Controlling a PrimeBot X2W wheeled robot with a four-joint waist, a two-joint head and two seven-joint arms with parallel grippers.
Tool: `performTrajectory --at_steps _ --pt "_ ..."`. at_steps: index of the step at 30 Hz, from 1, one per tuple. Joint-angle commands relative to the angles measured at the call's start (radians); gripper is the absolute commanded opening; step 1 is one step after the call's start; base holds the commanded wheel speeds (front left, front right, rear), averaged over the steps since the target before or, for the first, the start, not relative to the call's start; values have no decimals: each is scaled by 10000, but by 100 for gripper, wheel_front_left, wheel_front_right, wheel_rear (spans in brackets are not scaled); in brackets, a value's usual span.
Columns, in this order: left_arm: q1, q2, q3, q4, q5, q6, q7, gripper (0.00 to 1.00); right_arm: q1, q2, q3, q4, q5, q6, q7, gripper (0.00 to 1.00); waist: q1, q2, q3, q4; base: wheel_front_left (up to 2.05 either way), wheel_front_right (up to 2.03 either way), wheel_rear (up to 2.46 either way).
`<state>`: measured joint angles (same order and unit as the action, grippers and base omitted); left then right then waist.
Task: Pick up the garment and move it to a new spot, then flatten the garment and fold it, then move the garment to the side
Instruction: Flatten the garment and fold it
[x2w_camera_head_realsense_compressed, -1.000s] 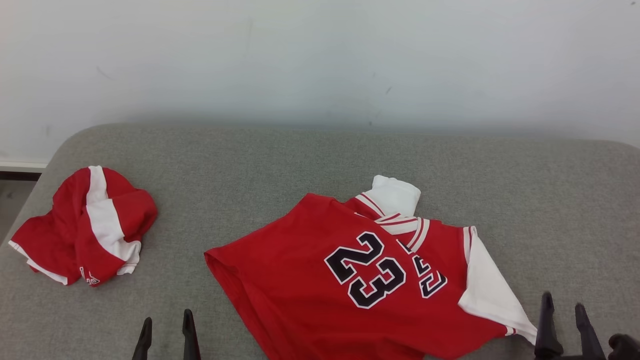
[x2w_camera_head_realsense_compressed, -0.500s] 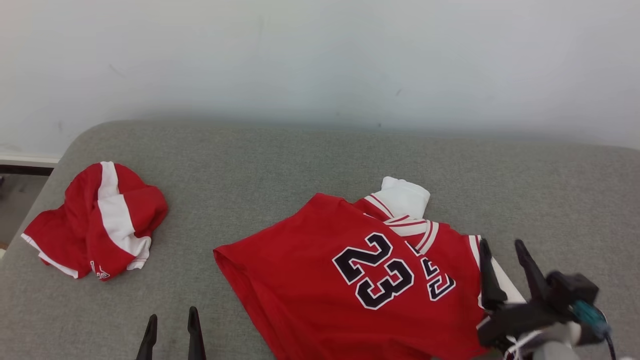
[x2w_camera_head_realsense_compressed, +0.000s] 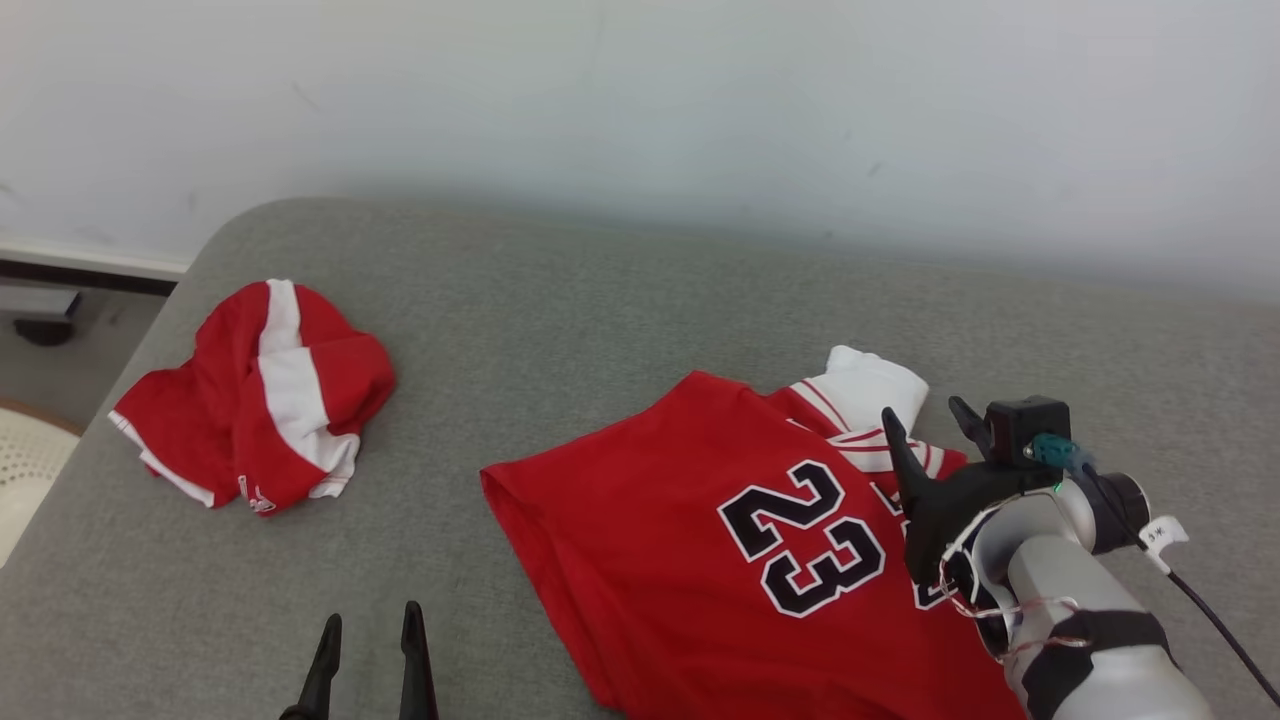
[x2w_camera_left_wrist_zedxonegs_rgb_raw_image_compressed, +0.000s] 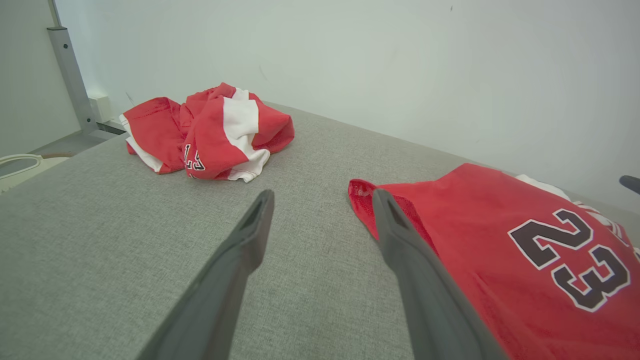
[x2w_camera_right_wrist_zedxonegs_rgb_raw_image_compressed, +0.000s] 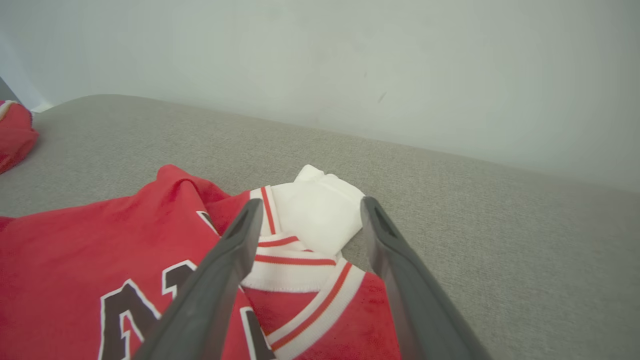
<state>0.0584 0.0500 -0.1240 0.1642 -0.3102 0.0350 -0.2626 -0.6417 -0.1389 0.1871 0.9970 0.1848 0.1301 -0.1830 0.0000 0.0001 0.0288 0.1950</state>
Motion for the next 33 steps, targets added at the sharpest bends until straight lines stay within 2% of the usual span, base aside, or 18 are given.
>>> performTrajectory --at_steps 1,10,23,24,25,26,33 --pt "-146 6 -49 31 -88 -11 -35 100 -273 -16 93 314 77 15 95 100 0 -1 171 316 0 0 0" --pt "-425 5 -396 52 -185 3 -35 100 -1784 -149 639 2350 27 15 971 100 0 -1 481 1076 0 0 0" --pt "-617 6 -690 -12 -240 62 -35 100 -1772 -488 474 2930 -620 15 2832 100 0 -1 849 1585 0 0 0" --pt "-636 5 -705 -18 -247 65 -35 100 -1725 -500 414 2941 -667 15 3012 91 0 -1 879 1603 0 0 0" --pt "-648 5 -725 -26 -249 67 -35 100 -1702 -497 389 2948 -722 15 3076 43 0 -1 918 1625 0 0 0" --pt "-644 6 -737 -38 -245 80 -35 100 -1723 -507 345 2951 -743 15 2994 0 0 -1 947 1640 0 0 0" --pt "-733 5 -802 -55 -326 154 -35 100 -2478 -940 -275 2910 -991 13 2004 0 0 -1 1114 1661 0 0 0"
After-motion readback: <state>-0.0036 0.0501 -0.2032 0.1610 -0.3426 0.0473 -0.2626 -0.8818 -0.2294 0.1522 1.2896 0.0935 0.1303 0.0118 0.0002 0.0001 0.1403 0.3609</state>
